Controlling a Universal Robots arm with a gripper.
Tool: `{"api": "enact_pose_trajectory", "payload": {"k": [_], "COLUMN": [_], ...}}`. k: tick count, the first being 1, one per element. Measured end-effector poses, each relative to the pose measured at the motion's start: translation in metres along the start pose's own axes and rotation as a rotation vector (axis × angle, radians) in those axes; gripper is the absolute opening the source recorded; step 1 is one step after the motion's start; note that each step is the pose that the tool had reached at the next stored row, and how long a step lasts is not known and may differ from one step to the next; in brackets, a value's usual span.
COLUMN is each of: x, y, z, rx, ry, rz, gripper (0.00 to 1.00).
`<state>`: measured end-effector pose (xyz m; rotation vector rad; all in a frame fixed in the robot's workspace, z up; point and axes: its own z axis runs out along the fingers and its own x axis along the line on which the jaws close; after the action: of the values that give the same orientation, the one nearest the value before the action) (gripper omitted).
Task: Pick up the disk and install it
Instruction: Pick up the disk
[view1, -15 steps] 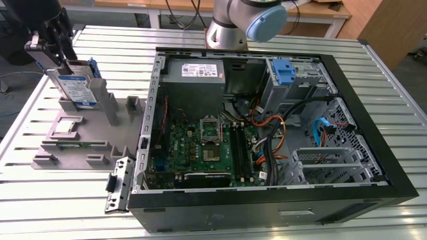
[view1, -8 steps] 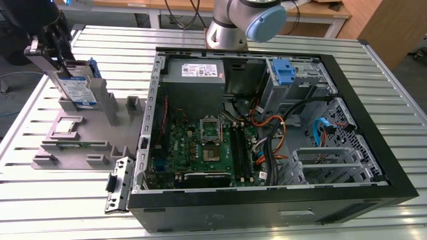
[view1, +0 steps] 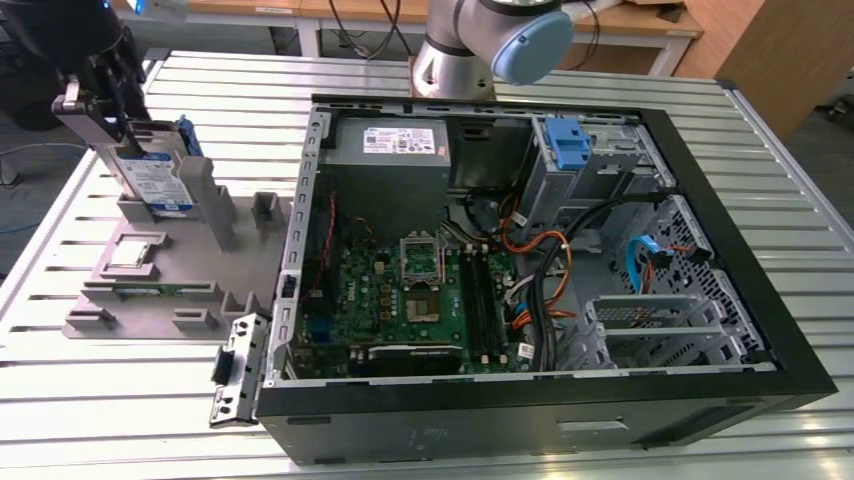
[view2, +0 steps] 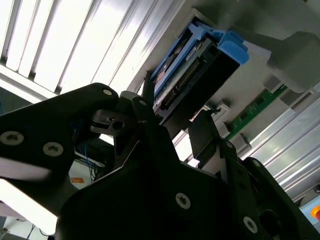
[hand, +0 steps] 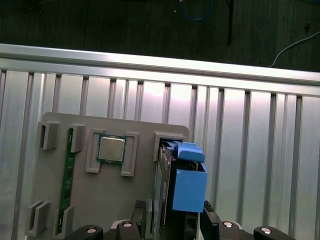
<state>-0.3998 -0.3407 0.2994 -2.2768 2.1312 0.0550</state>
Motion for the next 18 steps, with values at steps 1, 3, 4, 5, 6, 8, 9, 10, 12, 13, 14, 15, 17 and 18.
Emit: {"api": "enact_pose_trajectory", "payload": {"k": [1,3,4,5,6,8,9,10,12,13,14,15,17,18], "x": [-0.0001,-0.0001,-0.0001,-0.0002,-0.0002,-0.0002,-0.0003,-0.0003,-0.0006,-0.0012,-0.0020,-0.0028,-0.0033,-0.0033], "y": [-0.0004,-0.0004,-0.0005,-0.0006,-0.0006,-0.0006,-0.0006,-0.0007,-0.0009,-0.0011,-0.0012,-0.0014,-0.0019,-0.0020], "z": [0.0001,0.0002,0.0002,0.0000,-0.0005,-0.0017,-0.0023,-0.0022,-0.0023,-0.0023,-0.0022,-0.0021,-0.0020,-0.0018], "rx": [0.0002,0.0001,0.0001,-0.0001,-0.0005,-0.0002,-0.0003,0.0000,-0.0001,-0.0001,-0.0002,-0.0002,-0.0001,-0.0001], "ry": [0.0000,0.0000,0.0000,0.0000,0.0002,0.0000,0.0000,-0.0001,0.0000,-0.0001,0.0000,0.0000,0.0000,0.0000], "rz": [0.000,0.000,0.000,0.000,0.000,0.000,0.000,0.000,0.000,0.000,0.000,0.000,0.000,0.000], "gripper": [0.55,0.55,0.55,0.55,0.55,0.55,0.55,0.55,0.55,0.55,0.55,0.55,0.55,0.55]}}
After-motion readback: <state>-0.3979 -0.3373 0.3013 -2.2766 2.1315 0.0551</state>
